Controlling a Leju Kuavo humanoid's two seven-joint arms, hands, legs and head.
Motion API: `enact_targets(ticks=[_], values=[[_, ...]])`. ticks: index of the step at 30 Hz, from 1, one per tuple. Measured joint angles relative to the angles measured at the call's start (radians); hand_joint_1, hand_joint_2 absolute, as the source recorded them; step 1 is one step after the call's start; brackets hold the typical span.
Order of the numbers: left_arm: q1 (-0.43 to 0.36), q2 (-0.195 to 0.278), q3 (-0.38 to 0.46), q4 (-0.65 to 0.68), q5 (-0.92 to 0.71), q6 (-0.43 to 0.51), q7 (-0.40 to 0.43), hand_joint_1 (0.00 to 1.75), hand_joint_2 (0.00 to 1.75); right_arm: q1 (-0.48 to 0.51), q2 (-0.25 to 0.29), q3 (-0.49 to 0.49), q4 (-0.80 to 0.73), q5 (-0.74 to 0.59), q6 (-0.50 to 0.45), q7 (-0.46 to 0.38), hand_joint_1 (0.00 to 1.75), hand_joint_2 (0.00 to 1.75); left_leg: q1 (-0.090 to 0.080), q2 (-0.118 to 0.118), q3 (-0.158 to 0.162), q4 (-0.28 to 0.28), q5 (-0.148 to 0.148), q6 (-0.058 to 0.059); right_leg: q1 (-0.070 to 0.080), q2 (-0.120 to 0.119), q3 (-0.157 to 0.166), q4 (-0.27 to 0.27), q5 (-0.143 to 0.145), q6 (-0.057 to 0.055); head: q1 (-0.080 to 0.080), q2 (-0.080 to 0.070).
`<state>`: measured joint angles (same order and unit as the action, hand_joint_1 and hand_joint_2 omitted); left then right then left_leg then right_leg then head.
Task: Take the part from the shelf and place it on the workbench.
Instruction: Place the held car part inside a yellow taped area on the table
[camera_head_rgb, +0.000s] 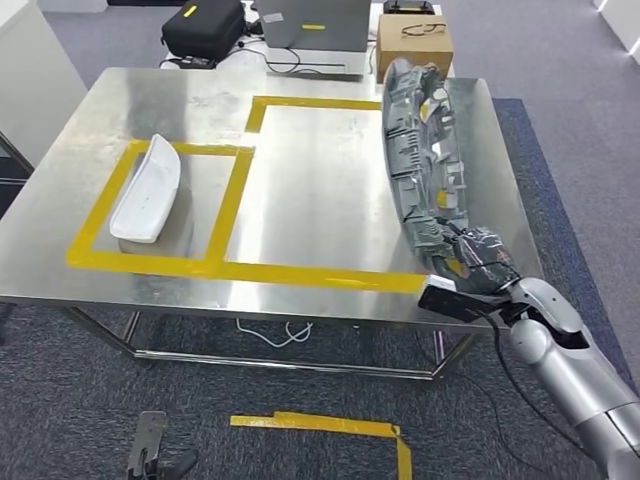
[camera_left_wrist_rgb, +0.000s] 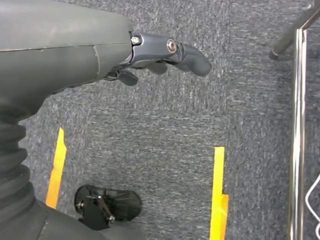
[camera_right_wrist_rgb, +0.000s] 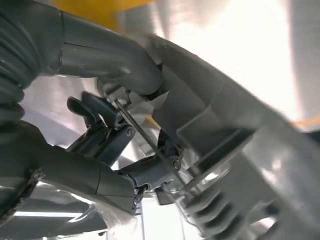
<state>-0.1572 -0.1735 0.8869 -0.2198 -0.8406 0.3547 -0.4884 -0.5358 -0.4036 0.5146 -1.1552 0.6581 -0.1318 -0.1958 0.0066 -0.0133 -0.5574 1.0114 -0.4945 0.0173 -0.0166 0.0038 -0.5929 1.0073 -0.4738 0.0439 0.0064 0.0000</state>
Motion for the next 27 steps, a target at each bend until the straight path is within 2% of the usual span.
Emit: enact_targets(ticks=[2,3,4,6,7,8,9,11,12,13,14,16,18,19,21,22,23,24,25,27], values=[[-0.002,0.0,0.0,0.0,0.001,-0.004,-0.003,0.0,1.75,-0.002,0.0,-0.007,0.028,0.004,-0.001,-0.004,1.75,1.75,0.001,0.003,-0.007,0.017,-0.014,-0.008,-0.003,0.001,0.004,-0.002,-0.005,-0.013,-0.001,0.0],[-0.004,0.0,0.0,0.0,0.001,-0.007,-0.006,0.0,1.75,-0.004,0.0,-0.01,0.041,0.005,0.0,-0.003,1.75,1.75,0.001,0.004,-0.022,0.048,-0.032,-0.013,-0.005,0.001,0.006,-0.004,-0.006,-0.019,-0.003,0.0],[-0.006,0.001,0.0,0.0,0.003,-0.012,-0.011,0.0,1.75,-0.008,0.0,-0.012,0.055,0.005,0.004,-0.001,1.75,1.75,0.002,0.005,-0.048,0.103,-0.057,-0.017,-0.006,0.0,0.008,-0.004,-0.007,-0.023,-0.004,0.0],[-0.006,0.001,0.0,0.0,0.01,-0.028,-0.023,0.0,1.75,-0.014,0.001,-0.018,0.096,-0.007,0.018,-0.007,1.75,1.75,0.002,0.006,-0.123,0.247,-0.107,-0.019,-0.004,-0.002,0.012,-0.004,-0.01,-0.029,-0.006,0.0],[-0.006,0.0,0.0,0.0,0.014,-0.037,-0.029,0.0,1.75,-0.015,0.002,-0.021,0.122,-0.015,0.024,-0.016,1.75,1.75,0.002,0.006,-0.152,0.297,-0.115,-0.018,-0.003,-0.002,0.016,-0.004,-0.012,-0.031,-0.006,0.0],[-0.005,0.0,0.0,0.0,0.018,-0.043,-0.034,0.0,1.75,-0.014,0.003,-0.026,0.148,-0.024,0.028,-0.03,1.75,1.75,0.002,0.006,-0.163,0.308,-0.101,-0.016,-0.002,-0.003,0.02,-0.004,-0.014,-0.032,-0.006,0.0],[-0.005,0.0,0.0,0.0,0.021,-0.048,-0.037,0.0,1.75,-0.013,0.004,-0.032,0.171,-0.029,0.028,-0.043,1.75,1.75,0.002,0.006,-0.155,0.276,-0.067,-0.013,-0.001,-0.003,0.025,-0.004,-0.016,-0.032,-0.006,0.0],[-0.006,0.001,0.0,0.0,0.026,-0.053,-0.042,0.0,1.75,-0.013,0.012,-0.045,0.221,-0.037,0.022,-0.063,1.75,1.75,0.0,0.006,-0.099,0.141,0.014,-0.003,0.001,-0.002,0.037,-0.004,-0.023,-0.029,-0.006,0.0],[-0.007,0.002,-0.001,0.0,0.027,-0.055,-0.044,0.0,1.75,-0.013,0.016,-0.052,0.245,-0.04,0.017,-0.069,1.75,1.75,-0.002,0.005,-0.073,0.079,0.035,0.0,0.003,0.0,0.039,-0.003,-0.026,-0.025,-0.006,0.0],[-0.008,0.002,-0.001,0.0,0.027,-0.056,-0.045,0.0,1.75,-0.014,0.02,-0.06,0.269,-0.043,0.011,-0.074,1.75,1.75,-0.003,0.005,-0.056,0.041,0.041,0.002,0.004,0.0,0.04,-0.003,-0.028,-0.021,-0.005,0.0],[-0.009,0.002,-0.001,0.0,0.028,-0.056,-0.046,0.0,1.75,-0.014,0.023,-0.066,0.29,-0.045,0.007,-0.078,1.75,1.75,-0.004,0.005,-0.05,0.028,0.034,0.002,0.006,0.0,0.039,-0.004,-0.028,-0.016,-0.005,0.0],[-0.008,0.001,-0.002,0.0,0.03,-0.056,-0.047,0.0,1.75,-0.015,0.026,-0.077,0.319,-0.047,0.003,-0.082,1.75,1.75,-0.002,0.005,-0.048,0.02,0.033,0.007,0.005,0.0,0.036,-0.008,-0.029,-0.005,-0.005,0.0],[-0.009,0.001,-0.003,0.0,0.031,-0.056,-0.048,0.0,1.75,-0.017,0.027,-0.086,0.342,-0.048,0.002,-0.083,1.75,1.75,0.002,0.006,-0.045,0.013,0.036,0.017,0.004,-0.002,0.021,0.022,-0.052,0.005,-0.003,0.0],[-0.009,0.001,-0.003,0.0,0.031,-0.056,-0.048,0.0,1.75,-0.018,0.027,-0.09,0.351,-0.048,0.002,-0.083,1.75,1.75,0.003,0.006,-0.044,0.011,0.037,0.021,0.004,-0.002,-0.002,0.068,-0.077,0.008,-0.003,0.0],[-0.01,0.0,-0.004,0.0,0.032,-0.056,-0.048,0.0,1.75,-0.019,0.029,-0.094,0.368,-0.048,0.003,-0.083,1.75,1.75,0.002,0.007,-0.045,0.011,0.037,0.025,0.004,-0.002,-0.069,0.203,-0.134,0.014,-0.002,0.0],[-0.009,0.0,-0.005,0.0,0.033,-0.055,-0.048,0.0,1.75,-0.018,0.03,-0.095,0.376,-0.047,0.003,-0.083,1.75,1.75,0.001,0.007,-0.044,0.011,0.037,0.026,0.004,-0.002,-0.099,0.258,-0.148,0.015,-0.003,0.0],[-0.008,0.0,-0.005,0.0,0.034,-0.054,-0.048,0.0,1.75,-0.017,0.032,-0.096,0.381,-0.047,0.003,-0.083,1.75,1.75,0.0,0.007,-0.043,0.011,0.037,0.027,0.005,-0.002,-0.113,0.279,-0.143,0.014,-0.002,0.0],[-0.008,0.0,-0.005,0.0,0.036,-0.052,-0.048,0.0,1.75,-0.017,0.033,-0.096,0.385,-0.046,0.002,-0.084,1.75,1.75,-0.001,0.007,-0.041,0.012,0.036,0.027,0.005,-0.002,-0.106,0.257,-0.118,0.011,-0.002,0.0],[-0.008,0.0,-0.005,0.0,0.037,-0.049,-0.048,0.0,1.75,-0.017,0.033,-0.097,0.388,-0.045,0.0,-0.085,1.75,1.75,-0.002,0.007,-0.039,0.012,0.036,0.027,0.006,-0.002,-0.08,0.198,-0.081,0.007,-0.002,0.0],[-0.008,-0.001,-0.005,0.0,0.041,-0.045,-0.048,0.0,1.75,-0.019,0.035,-0.099,0.389,-0.043,-0.005,-0.09,0.87,0.87,-0.005,0.007,-0.035,0.012,0.034,0.025,0.011,-0.005,-0.011,0.054,-0.022,-0.008,-0.003,0.0]])
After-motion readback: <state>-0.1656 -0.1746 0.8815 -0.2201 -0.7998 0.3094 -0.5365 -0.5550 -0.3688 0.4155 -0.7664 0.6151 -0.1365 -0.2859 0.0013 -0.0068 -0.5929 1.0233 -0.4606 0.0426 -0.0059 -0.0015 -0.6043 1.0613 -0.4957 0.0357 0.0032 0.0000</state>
